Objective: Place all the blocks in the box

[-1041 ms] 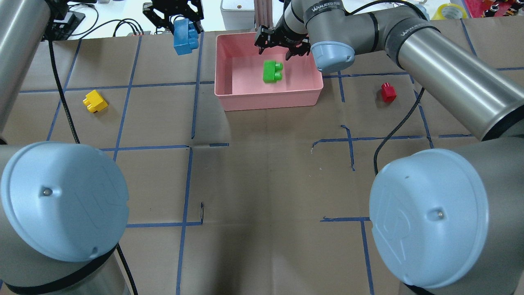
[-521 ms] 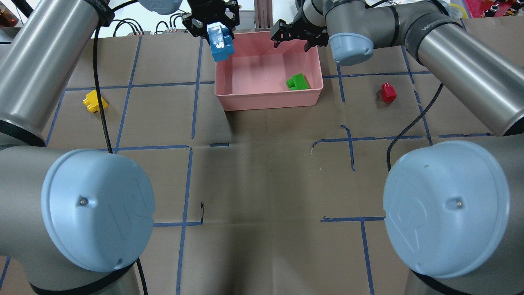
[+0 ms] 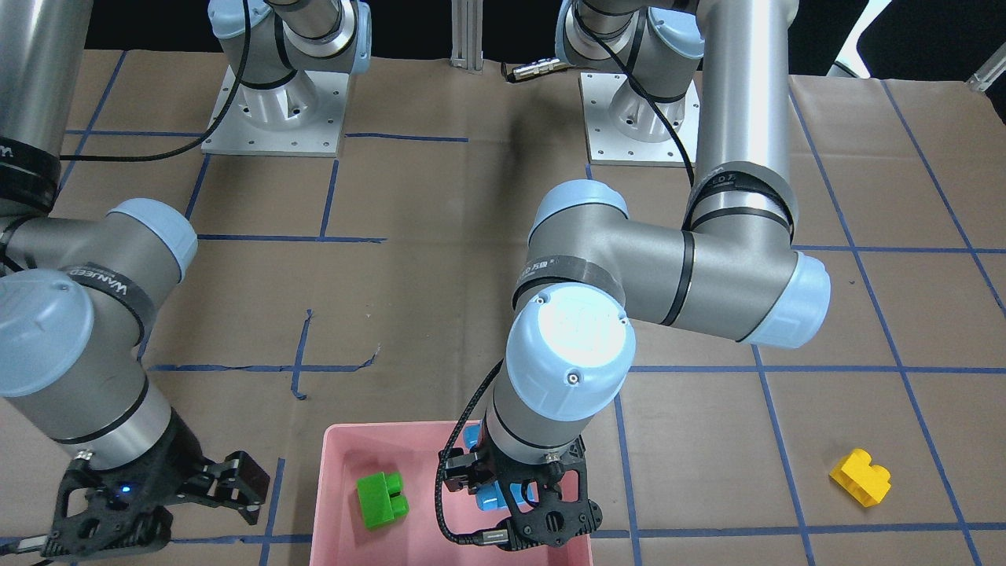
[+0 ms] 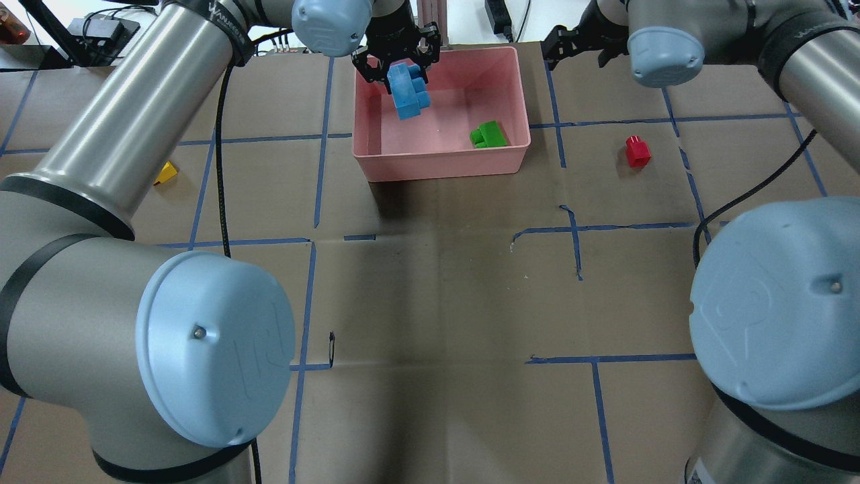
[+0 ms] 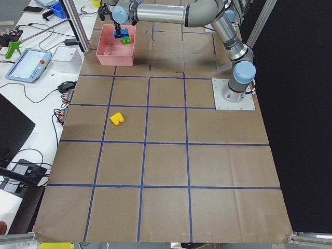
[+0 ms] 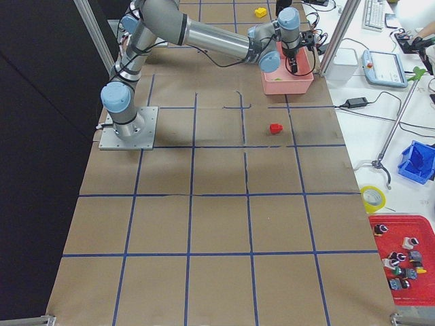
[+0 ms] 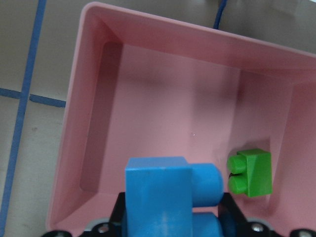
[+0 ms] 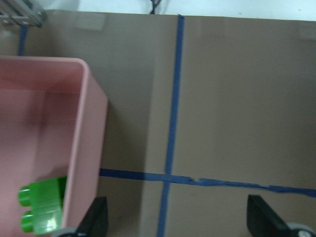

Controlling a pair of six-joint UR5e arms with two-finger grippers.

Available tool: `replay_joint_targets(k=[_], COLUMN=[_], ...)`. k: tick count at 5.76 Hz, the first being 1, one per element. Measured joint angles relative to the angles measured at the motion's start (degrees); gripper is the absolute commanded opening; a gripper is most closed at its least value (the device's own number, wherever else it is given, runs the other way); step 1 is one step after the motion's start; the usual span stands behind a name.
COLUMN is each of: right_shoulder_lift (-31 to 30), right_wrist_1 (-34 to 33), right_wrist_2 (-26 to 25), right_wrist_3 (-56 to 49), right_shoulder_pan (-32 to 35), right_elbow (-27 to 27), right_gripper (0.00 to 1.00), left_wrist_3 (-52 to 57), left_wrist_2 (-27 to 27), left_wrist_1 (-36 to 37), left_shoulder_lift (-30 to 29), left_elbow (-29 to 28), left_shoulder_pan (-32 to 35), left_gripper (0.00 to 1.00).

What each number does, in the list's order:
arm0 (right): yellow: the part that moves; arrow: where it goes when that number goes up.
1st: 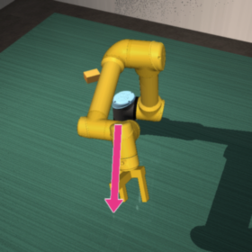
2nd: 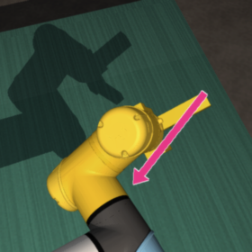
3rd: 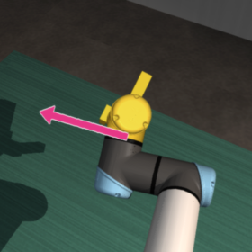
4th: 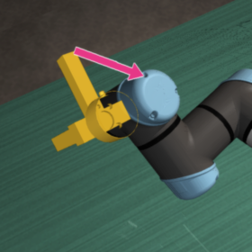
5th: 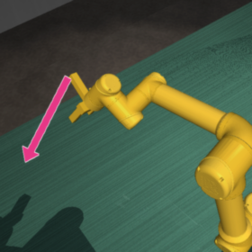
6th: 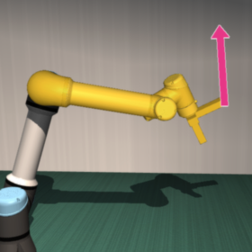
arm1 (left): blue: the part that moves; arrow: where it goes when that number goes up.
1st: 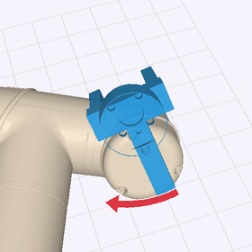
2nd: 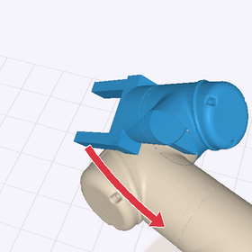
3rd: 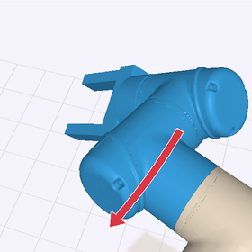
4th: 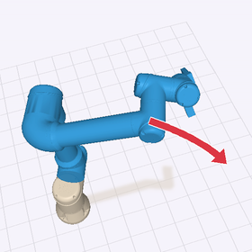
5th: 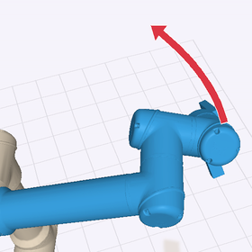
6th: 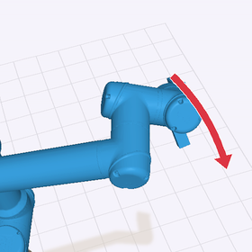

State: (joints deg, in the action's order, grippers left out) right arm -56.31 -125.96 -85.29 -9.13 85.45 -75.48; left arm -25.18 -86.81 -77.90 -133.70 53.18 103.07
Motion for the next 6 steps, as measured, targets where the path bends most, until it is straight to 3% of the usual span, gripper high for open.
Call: replay_joint_targets(k=[1,2,4,6], right_shoulder_lift=[0.16,0.39,1.73,3.96], right_wrist_1=[2.57,4.44,3.42,1.49], right_wrist_2=[-4.26,-6.23,-6.95,-6.99], right_wrist_3=[-1.98,-2.60,-3.00,-3.24], right_shoulder_pan=[-1.49,-2.48,-4.33,-5.53], right_elbow=[-0.94,-2.50,-4.94,-5.78], right_gripper=[1.00,1.00,0.99,0.98], left_wrist_3=[0.43,0.82,1.01,3.46], left_wrist_2=[-1.58,-2.12,-2.08,-1.45], left_wrist_1=[0.63,1.78,4.90,4.79], left_shoulder_lift=[-1.48,-2.10,-1.97,1.96], left_elbow=[0.11,0.23,-0.28,-0.22], left_shoulder_pan=[0.16,0.18,0.02,-2.49], left_gripper=[0.77,0.99,1.00,1.00])
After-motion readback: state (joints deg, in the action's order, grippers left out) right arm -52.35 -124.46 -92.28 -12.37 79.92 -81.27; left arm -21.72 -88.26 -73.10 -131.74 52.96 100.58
